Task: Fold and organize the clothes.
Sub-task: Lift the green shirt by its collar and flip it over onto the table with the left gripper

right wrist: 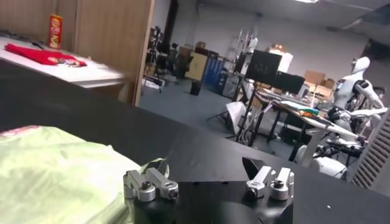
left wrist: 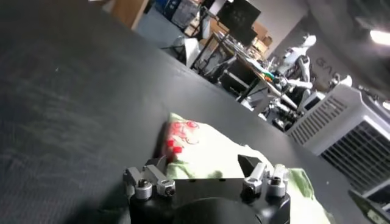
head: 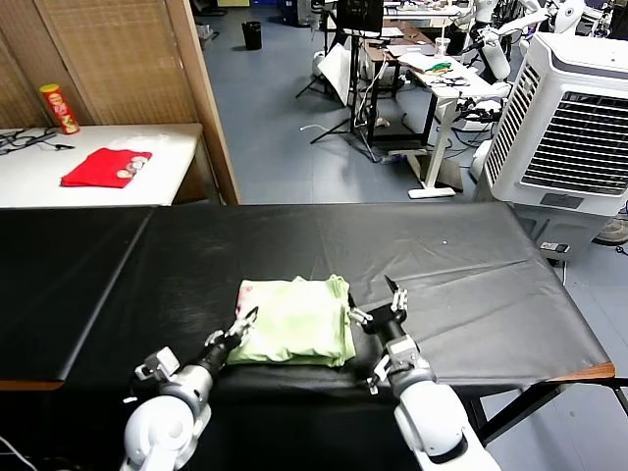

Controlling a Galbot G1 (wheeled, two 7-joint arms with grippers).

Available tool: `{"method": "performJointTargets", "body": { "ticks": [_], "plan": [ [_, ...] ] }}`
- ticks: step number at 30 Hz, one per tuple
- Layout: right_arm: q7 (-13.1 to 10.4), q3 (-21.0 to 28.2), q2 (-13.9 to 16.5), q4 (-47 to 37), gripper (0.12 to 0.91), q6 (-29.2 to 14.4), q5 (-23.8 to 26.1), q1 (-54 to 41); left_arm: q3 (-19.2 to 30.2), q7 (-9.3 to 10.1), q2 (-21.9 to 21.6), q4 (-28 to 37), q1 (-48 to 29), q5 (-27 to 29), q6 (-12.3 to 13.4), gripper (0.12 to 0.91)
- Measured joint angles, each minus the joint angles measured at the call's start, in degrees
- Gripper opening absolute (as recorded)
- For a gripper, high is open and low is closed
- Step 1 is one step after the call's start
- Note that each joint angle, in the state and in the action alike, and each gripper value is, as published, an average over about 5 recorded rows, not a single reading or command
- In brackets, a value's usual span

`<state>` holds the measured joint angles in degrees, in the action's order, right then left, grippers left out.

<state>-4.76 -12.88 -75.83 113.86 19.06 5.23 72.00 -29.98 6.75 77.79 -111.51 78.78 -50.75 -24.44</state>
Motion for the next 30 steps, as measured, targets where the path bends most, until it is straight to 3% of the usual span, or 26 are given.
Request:
{"method": "performJointTargets", "body": {
  "ticks": [7,10,19,30],
  "plan": [
    [0.03,-0.35,-0.49,0.56,0.798,-0.67,0.93,1.28,0.31,0.76,-0.21,-0.25,-0.28,1.82,0.37,0.214],
    [0.02,-0.66,-0.81,0.75,0.798,-0.91,1.4,1.89,0.45,1.12,-0.46,-0.85,-0.19,4.48,0.47,0.138],
    [-0.2,-2.09,-1.35,1.17,0.798,-1.07,2.01,3.06,-2.2,0.89,-4.91,-3.06,1.09,15.35,0.24,0.135],
    [-0.31,-2.64,-1.59,0.69,0.798,-1.16,1.76,2.61,-14.39,0.56,-20.51,-4.03,4.36,20.92,0.82,0.135]
  ]
}}
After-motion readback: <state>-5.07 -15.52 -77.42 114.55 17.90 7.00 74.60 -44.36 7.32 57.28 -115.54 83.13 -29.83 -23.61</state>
